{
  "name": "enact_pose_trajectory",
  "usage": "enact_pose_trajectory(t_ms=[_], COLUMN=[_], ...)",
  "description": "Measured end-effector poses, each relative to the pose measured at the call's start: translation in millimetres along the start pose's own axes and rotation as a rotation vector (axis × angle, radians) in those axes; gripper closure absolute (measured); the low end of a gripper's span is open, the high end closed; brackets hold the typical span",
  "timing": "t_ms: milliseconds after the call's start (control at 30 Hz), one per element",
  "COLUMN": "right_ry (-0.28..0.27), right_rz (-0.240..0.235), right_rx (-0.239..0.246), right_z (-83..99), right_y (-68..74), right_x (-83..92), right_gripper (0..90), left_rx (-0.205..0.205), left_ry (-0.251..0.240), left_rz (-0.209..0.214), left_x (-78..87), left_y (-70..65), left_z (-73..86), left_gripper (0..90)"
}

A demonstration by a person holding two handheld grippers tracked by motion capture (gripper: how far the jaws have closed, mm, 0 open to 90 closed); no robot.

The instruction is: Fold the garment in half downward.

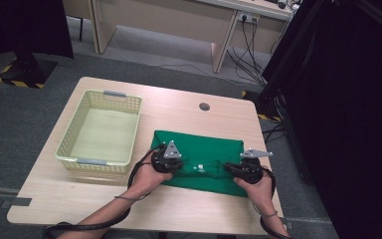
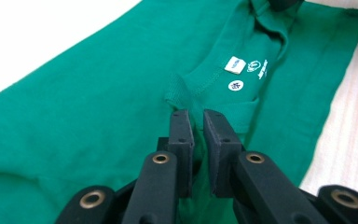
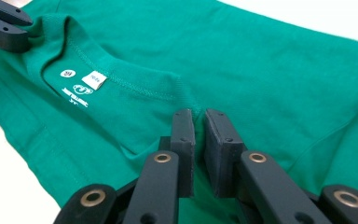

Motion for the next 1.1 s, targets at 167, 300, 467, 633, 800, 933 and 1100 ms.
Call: enact_pose_trajectory(t_ms=[167, 300, 467, 633, 800, 933, 1100], right_ry=[0.015, 0.032, 0.033, 0.035, 0.028, 0.022, 0.021], right_rz=[-0.007, -0.002, -0.003, -0.012, -0.023, -0.032, -0.044], right_rx=[-0.007, -0.013, -0.015, -0.018, -0.012, -0.019, -0.016], right_z=[5.9, 8.1, 10.9, 12.6, 13.9, 16.3, 20.4], right_y=[1.6, 1.9, 2.9, 4.5, 6.9, 8.4, 10.2], right_x=[-2.4, -4.3, -4.8, -3.9, -0.5, 4.4, 8.8], right_gripper=[81.5, 81.2, 80.8, 78.4, 75.9, 74.9, 73.3], left_rx=[-0.006, -0.003, 0.002, 0.003, -0.003, -0.002, 0.002], left_ry=[0.021, 0.036, 0.034, 0.037, 0.043, 0.04, 0.034], left_rz=[0.003, 0.003, 0.006, 0.012, 0.023, 0.032, 0.041], left_x=[-0.3, -2.6, -2.7, -1.7, 0.5, 3.1, 7.0], left_y=[-2.9, -4.0, -4.2, -5.3, -7.7, -8.7, -11.6], left_z=[6.2, 9.7, 11.6, 13.0, 15.7, 17.7, 19.5], left_gripper=[81.4, 81.3, 81.1, 80.2, 78.4, 77.0, 75.2])
Point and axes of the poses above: each handheld gripper's, and its own axes: x roughly backward along the jaws, z roughly out of its underside, y roughly to its left, the point moved 2 cm from there along -x, roughly forward along the jaws, and after that the axes turned 3 degrees about x, right-handed, at the moved point
